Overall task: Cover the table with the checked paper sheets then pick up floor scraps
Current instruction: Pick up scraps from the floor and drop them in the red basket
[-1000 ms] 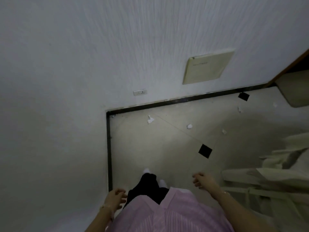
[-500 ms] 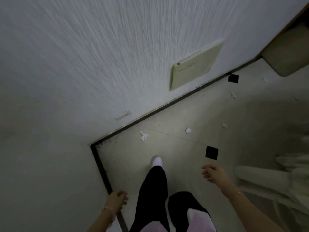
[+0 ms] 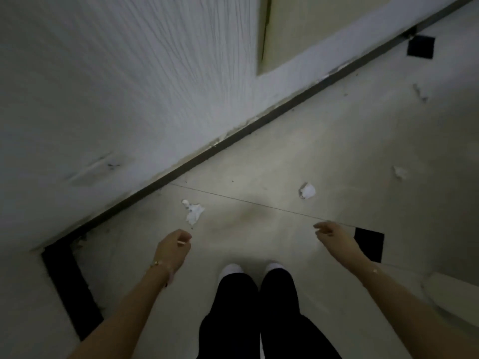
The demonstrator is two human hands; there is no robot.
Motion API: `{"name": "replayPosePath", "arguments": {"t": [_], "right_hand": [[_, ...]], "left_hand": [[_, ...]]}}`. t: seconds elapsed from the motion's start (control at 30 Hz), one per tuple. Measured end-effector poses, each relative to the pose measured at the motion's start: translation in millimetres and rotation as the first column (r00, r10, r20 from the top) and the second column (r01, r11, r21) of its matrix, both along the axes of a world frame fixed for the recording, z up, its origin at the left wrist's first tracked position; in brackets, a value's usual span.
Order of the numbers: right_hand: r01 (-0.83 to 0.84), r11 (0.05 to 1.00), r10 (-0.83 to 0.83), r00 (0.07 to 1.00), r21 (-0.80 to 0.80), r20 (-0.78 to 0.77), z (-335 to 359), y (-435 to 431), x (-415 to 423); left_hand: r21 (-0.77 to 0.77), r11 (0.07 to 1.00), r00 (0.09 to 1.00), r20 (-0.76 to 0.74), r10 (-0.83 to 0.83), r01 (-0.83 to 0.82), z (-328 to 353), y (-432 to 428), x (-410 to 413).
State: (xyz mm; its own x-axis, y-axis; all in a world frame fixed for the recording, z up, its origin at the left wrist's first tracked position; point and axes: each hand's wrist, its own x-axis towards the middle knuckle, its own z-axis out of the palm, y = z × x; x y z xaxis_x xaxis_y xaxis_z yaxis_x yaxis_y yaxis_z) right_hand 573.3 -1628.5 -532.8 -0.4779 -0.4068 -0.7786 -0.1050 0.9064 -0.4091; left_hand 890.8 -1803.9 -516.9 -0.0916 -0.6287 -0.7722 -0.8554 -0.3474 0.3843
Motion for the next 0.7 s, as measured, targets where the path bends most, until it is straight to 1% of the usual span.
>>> {"name": "replayPosePath", "arguments": {"t": [0.1,0.2,0.23,0.33,0.37,0.43,0.5,0.53,0.57,0.63,0.7], "right_hand": [[0.002,1.000,-0.004,0.998,-0.021,-0.065,-85,-20,-19],[0.018,0.999,-0.027,0.977,-0.043,-0.212,-144,-40,-36],[0.018,0.998,-0.032,0.964,-0.056,-0.262,-158,-46,-40],[-0.043,0.996,0.010,0.919,-0.074,-0.395,-189,-60,-47],[-0.076,0.994,0.036,0.902,-0.075,-0.431,-198,-62,-48],[-0.150,0.987,0.102,0.869,-0.061,-0.485,-212,-64,-49],[-0.213,0.974,0.139,0.836,-0.079,-0.532,-220,-64,-48],[-0.211,0.973,0.131,0.833,-0.091,-0.538,-220,-64,-48],[-0.193,0.977,0.116,0.841,-0.093,-0.528,-218,-66,-47],[-0.165,0.984,0.112,0.871,-0.071,-0.478,-210,-67,-45],[-0.135,0.989,0.097,0.909,-0.066,-0.406,-196,-66,-42]], "left_hand": [[-0.119,0.992,0.999,0.029,-0.045,0.048,-77,-18,-8],[-0.199,0.979,0.999,-0.015,-0.046,0.042,-135,-37,-10],[-0.228,0.972,0.998,-0.014,-0.068,0.063,-153,-42,-9],[-0.279,0.919,0.955,0.177,-0.237,0.279,-198,-50,3],[-0.292,0.904,0.944,0.203,-0.261,0.313,-208,-50,4],[-0.359,0.882,0.949,0.199,-0.246,0.304,-220,-46,6],[-0.413,0.835,0.925,0.263,-0.274,0.365,-230,-41,10],[-0.413,0.819,0.909,0.297,-0.292,0.398,-234,-39,12],[-0.398,0.825,0.905,0.313,-0.288,0.400,-236,-38,13],[-0.356,0.873,0.931,0.269,-0.246,0.333,-232,-37,9],[-0.361,0.890,0.954,0.209,-0.214,0.279,-213,-35,2]]}}
